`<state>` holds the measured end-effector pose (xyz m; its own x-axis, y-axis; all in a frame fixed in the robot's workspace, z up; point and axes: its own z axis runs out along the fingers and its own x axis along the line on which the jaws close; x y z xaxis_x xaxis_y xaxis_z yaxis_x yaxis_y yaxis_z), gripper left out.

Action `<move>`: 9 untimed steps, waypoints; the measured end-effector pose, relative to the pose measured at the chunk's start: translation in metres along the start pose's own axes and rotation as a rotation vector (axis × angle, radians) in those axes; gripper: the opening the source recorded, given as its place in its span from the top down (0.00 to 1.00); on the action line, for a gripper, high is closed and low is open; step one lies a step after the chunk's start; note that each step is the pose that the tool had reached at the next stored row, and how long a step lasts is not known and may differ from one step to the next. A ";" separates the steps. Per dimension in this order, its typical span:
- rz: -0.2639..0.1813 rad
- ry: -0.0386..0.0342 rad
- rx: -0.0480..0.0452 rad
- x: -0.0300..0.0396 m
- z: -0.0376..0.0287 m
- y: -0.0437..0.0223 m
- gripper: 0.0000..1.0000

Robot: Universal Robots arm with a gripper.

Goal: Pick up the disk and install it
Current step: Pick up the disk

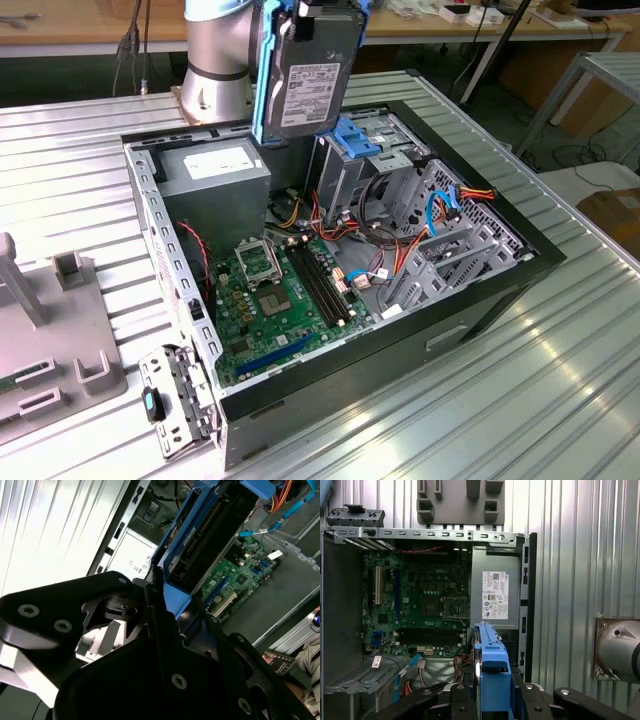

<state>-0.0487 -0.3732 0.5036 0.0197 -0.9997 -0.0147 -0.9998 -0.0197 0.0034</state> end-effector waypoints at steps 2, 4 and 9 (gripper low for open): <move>0.000 0.0000 0.0000 0.0005 0.0000 -0.0190 0.63; 0.000 0.0001 0.0000 0.0007 0.0000 -0.0294 0.63; 0.000 0.0000 0.0000 0.0012 0.0002 -0.0612 0.63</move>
<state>0.0125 -0.3732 0.5032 0.0197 -0.9997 -0.0146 -0.9998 -0.0198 0.0034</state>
